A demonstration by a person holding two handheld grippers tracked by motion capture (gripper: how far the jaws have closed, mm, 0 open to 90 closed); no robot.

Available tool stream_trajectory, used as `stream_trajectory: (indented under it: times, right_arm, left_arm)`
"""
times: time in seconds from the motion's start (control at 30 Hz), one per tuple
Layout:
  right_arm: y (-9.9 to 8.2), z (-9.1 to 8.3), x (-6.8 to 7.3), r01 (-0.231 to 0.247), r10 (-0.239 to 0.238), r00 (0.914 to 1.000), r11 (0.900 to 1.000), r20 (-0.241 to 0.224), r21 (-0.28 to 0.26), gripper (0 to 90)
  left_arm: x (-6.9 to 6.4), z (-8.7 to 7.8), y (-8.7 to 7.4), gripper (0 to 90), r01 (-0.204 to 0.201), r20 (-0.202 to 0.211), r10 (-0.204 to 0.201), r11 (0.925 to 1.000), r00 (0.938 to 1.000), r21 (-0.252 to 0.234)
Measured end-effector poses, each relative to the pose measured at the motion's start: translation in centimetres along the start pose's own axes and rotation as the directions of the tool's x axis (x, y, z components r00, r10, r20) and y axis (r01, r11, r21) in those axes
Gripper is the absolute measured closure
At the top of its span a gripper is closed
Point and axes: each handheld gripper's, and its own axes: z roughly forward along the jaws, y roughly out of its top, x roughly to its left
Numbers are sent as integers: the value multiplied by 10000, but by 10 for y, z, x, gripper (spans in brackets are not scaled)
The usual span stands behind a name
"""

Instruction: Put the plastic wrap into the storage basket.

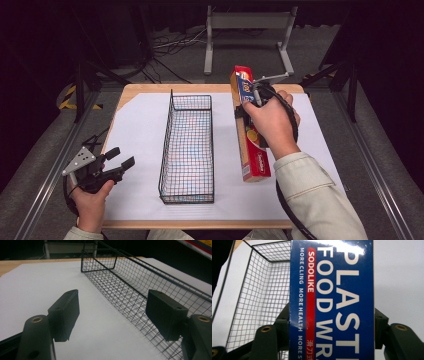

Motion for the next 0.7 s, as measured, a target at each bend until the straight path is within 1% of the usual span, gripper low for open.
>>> stream_trajectory:
  times: [0.1, 0.2, 0.3, 0.37, 0.43, 0.57, 0.63, 0.67, 0.7]
  right_arm:
    - [3, 1, 15, 61, -61, 10000, 10000, 57, -7, 398]
    - [5, 1, 26, 6, -6, 9999, 10000, 101, -29, 399]
    - [7, -1, 36, -95, 97, 9998, 9999, 160, -130, 398]
    - [8, -3, 44, -131, 134, 9997, 9998, 189, -174, 398]
    - [10, -3, 52, -189, 192, 9996, 9997, 186, -175, 398]
    - [11, -1, 64, -284, 286, 9995, 9995, 145, -132, 398]
    - [11, 1, 67, -343, 343, 9992, 9994, 204, -5, 398]
    - [12, 2, 69, -404, 402, 9989, 9992, 238, 62, 398]
    - [12, 3, 71, -475, 474, 9986, 9989, 246, 31, 398]
  left_arm:
    - [-2, 0, 2, 275, -8, -6, 8, 9999, 10000, 107]
    - [-5, -2, 3, 274, -7, 10, 6, 9998, 10000, 182]
    - [-9, -6, 6, 270, -226, -90, 227, 9997, 9997, 95]
    - [-10, -5, 6, 269, -356, -155, 359, 9991, 9992, 221]
    - [-11, -2, 6, 269, -376, -158, 381, 9987, 9991, 340]
    - [-12, -1, 7, 269, -396, -132, 401, 9985, 9991, 368]
    - [-13, -2, 8, 268, -434, -203, 442, 9983, 9988, 398]
    - [-14, -2, 7, 268, -570, -290, 583, 9974, 9979, 444]
    - [-14, -1, 7, 268, -578, -308, 592, 9973, 9978, 461]
